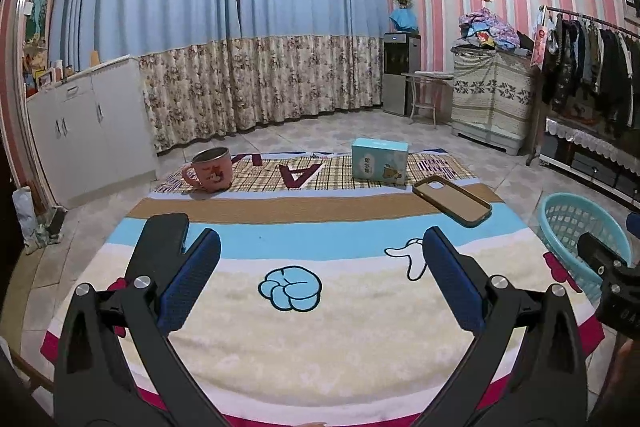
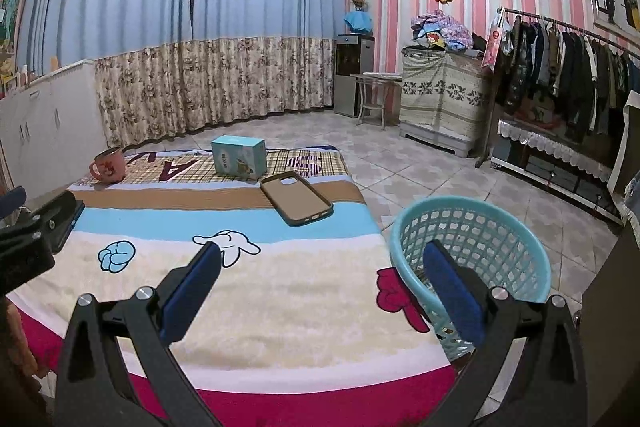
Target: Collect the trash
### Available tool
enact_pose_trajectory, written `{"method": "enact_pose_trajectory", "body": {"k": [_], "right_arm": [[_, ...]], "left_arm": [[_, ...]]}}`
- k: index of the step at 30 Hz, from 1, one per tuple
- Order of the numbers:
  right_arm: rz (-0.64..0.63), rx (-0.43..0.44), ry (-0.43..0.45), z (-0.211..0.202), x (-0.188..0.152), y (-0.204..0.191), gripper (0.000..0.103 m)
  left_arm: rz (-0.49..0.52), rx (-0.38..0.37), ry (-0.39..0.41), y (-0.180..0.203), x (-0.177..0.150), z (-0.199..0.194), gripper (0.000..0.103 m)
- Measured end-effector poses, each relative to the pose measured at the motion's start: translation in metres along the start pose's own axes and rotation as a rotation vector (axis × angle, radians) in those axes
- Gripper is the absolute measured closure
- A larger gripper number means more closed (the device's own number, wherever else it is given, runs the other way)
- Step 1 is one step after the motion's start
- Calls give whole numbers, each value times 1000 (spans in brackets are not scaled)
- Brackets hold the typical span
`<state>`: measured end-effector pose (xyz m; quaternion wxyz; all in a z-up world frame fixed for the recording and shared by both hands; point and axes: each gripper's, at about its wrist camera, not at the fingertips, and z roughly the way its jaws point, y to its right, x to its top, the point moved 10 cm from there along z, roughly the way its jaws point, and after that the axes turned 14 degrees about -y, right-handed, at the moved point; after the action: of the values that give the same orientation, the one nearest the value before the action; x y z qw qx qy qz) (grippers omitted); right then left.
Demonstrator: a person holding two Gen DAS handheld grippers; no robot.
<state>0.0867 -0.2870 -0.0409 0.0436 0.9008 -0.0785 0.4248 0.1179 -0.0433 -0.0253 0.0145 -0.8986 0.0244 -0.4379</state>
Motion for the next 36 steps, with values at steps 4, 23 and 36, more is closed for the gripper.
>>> {"method": "enact_pose_trajectory", "body": {"k": [4,23,36], "right_arm": [[-5,-1,14,-2,3,-3,5],[15,19,34,-5,3,-2,4],[9,23,41,-6,2,-7,4]], "left_arm": [[6,-5,-13,2,-2,3,5],[5,-18,-29,3,-5,7,5],[17,-11,-10,6,-3,2,5]]}}
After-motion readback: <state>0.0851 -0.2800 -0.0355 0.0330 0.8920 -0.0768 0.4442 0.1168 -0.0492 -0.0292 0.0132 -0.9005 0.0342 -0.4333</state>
